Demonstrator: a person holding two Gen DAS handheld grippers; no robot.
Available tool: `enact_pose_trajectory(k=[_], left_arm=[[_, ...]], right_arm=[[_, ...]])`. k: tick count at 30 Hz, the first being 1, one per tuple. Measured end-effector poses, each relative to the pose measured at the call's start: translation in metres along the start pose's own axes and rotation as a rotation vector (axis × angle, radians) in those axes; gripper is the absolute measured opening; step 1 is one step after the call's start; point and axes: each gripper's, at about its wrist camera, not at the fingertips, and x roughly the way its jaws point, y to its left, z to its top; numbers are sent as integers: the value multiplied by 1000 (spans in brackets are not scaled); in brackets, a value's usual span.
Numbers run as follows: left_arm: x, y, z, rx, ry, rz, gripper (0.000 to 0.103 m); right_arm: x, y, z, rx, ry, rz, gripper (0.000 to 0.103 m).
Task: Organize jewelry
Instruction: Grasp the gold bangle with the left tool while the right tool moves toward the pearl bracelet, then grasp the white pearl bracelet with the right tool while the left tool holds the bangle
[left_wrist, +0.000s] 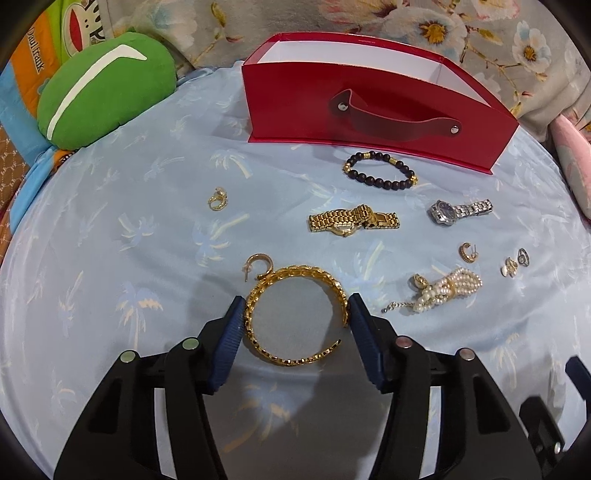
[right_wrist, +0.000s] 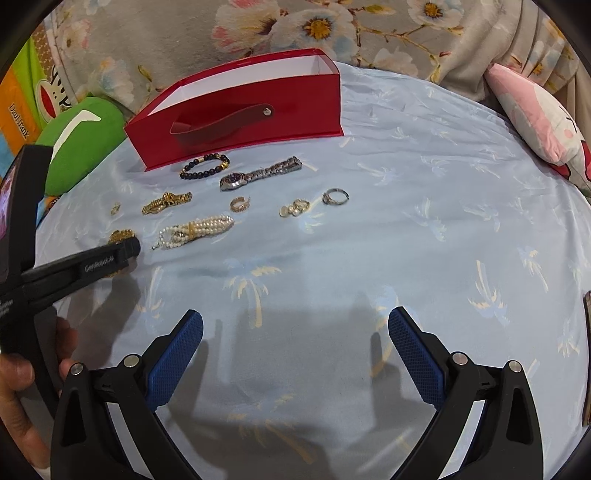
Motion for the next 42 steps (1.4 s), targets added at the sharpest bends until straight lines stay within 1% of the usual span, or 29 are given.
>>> enact_pose_trajectory(k=[2, 3, 7, 8, 11, 13, 14, 17, 22, 24, 25, 26, 27, 28, 29, 30, 32, 35, 42], left_arm=[[-4, 2, -1, -1, -8, -1, 55], [-8, 3, -2, -5, -13, -5, 55], [-22, 13, -6, -18, -36, 5, 55], [-25, 17, -7, -22, -41, 13, 55], [-32, 28, -11, -41, -48, 24, 55], [-35, 36, -13, -57, -47, 25, 55], [-36, 40, -14, -62, -48, 26, 55], [-38, 48, -18, -80, -49, 30, 55], [-34, 55, -22, -98, -41, 19, 55], [-33, 57, -23, -103, -37, 14, 55], [-32, 58, -24, -105, -35, 12, 55], [-32, 58, -25, -106, -34, 11, 55], [-31, 59, -25, -106, -34, 10, 55], [-31, 60, -26, -106, -35, 11, 55], [-31, 61, -26, -105, -35, 11, 55], [-31, 62, -27, -106, -36, 9, 55], [-32, 63, -27, -111, -36, 6, 55], [-34, 64, -28, -113, -40, 0, 55], [-44, 55, -32, -95, -50, -18, 55]], right_arm=[[1, 7, 5, -17, -9, 21, 98], [2, 11, 8, -25, -14, 39, 96], [14, 28, 20, -39, 16, 128, 81], [19, 32, 23, -36, 32, 151, 77], [36, 41, 28, -5, 84, 207, 68], [44, 44, 29, 26, 112, 234, 67], [44, 46, 30, 36, 102, 227, 68], [50, 50, 35, 76, 113, 252, 68], [59, 58, 47, 150, 111, 256, 68], [62, 62, 49, 151, 98, 231, 68], [63, 64, 49, 142, 88, 209, 65], [63, 66, 49, 130, 79, 183, 57], [64, 67, 49, 121, 73, 169, 51], [64, 67, 48, 115, 69, 169, 39], [65, 65, 47, 117, 71, 176, 25], [65, 63, 46, 120, 73, 178, 23], [63, 58, 44, 122, 72, 187, 11], [55, 52, 39, 112, 62, 203, 4], [28, 40, 25, 84, 30, 236, 4]])
